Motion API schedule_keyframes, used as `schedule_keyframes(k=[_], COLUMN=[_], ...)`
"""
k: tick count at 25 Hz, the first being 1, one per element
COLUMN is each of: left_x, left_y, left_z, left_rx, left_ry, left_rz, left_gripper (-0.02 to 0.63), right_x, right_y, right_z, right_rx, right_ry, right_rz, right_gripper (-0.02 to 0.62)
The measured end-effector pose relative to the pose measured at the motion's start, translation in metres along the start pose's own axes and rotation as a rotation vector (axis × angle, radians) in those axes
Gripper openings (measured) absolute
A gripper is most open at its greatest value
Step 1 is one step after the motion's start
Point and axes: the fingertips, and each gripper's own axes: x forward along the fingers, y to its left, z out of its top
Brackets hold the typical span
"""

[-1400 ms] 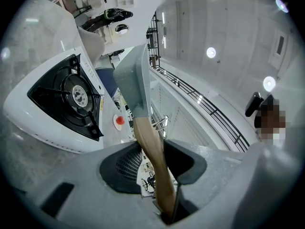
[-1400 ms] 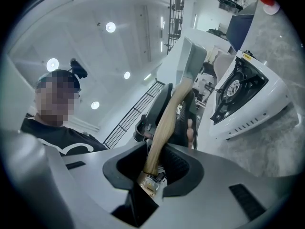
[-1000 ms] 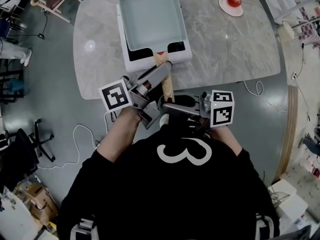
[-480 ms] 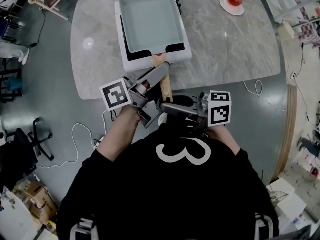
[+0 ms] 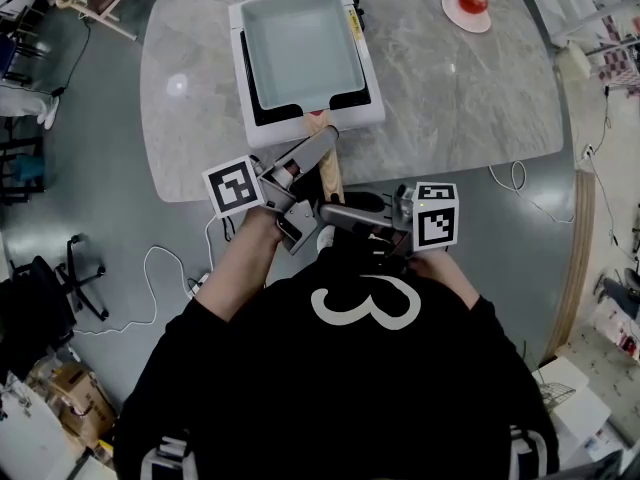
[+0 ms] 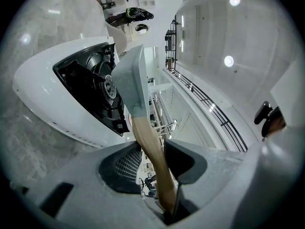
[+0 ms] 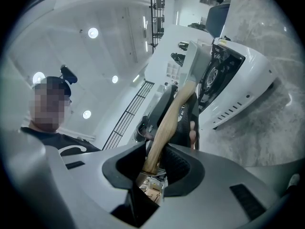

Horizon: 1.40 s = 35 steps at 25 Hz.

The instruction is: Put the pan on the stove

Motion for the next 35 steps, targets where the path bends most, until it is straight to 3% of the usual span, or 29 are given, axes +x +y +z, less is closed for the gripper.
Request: schedule_keyframes(k=[23, 35], left_x=[0.005, 0.005], left_y=[0.024, 0.027], left_z=[0.008, 0.008], left_rx=[-0.057, -0.081], left_ry=[0.016, 0.007], left_rz=[0.025, -0.002], left_gripper=[0.166, 0.169], right_x=[0.005, 0.006], right_y=[-0.017, -0.020], right_z=[0.008, 0.006], right_rx=[0.055, 0.048], right_ry=[-0.006, -0.019], right_rz=[-0.033, -0.049], right_gripper=[0.103, 0.104])
